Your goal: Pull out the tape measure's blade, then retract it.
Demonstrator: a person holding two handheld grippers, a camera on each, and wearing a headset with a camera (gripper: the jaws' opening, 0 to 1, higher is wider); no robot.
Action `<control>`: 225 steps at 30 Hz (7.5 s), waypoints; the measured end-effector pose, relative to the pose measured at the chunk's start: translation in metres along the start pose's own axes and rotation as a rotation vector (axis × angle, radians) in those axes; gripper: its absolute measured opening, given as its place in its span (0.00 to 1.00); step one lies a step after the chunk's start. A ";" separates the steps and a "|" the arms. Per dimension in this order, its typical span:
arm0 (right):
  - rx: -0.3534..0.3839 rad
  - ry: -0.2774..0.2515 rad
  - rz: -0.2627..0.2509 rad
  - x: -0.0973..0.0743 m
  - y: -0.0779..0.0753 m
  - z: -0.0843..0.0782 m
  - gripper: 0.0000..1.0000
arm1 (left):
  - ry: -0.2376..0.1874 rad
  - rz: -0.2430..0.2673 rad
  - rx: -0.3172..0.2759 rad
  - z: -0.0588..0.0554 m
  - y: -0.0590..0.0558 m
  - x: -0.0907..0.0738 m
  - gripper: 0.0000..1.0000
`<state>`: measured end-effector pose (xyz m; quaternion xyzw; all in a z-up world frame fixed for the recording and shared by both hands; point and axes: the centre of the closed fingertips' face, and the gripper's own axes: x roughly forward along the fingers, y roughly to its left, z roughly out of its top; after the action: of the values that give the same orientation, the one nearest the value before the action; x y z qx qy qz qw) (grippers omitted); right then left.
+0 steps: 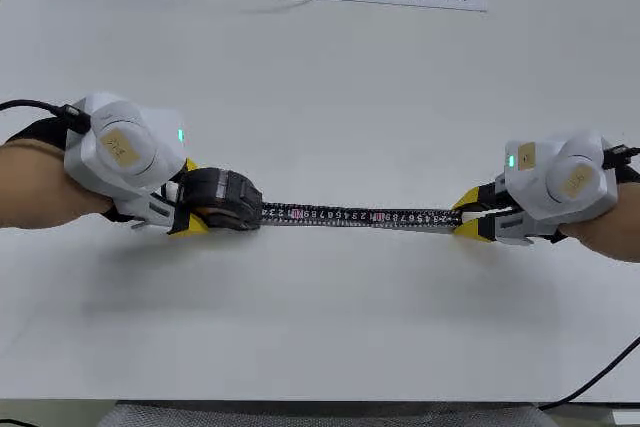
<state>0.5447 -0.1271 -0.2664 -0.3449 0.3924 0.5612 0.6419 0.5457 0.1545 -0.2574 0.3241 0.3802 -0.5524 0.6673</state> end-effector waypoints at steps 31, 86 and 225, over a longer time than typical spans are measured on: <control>-0.005 0.011 0.029 0.001 0.006 0.001 0.15 | 0.012 0.004 -0.028 0.001 0.000 0.000 0.30; 0.120 -0.069 -0.011 0.001 0.002 0.017 0.61 | -0.056 0.045 -0.140 0.009 0.002 -0.003 0.72; 0.496 -0.424 -0.379 -0.036 0.077 0.026 0.94 | -0.463 0.390 -0.646 -0.008 -0.083 -0.057 0.85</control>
<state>0.4687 -0.1102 -0.2227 -0.1217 0.3039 0.3795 0.8654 0.4575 0.1749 -0.2130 0.0324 0.3056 -0.3269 0.8937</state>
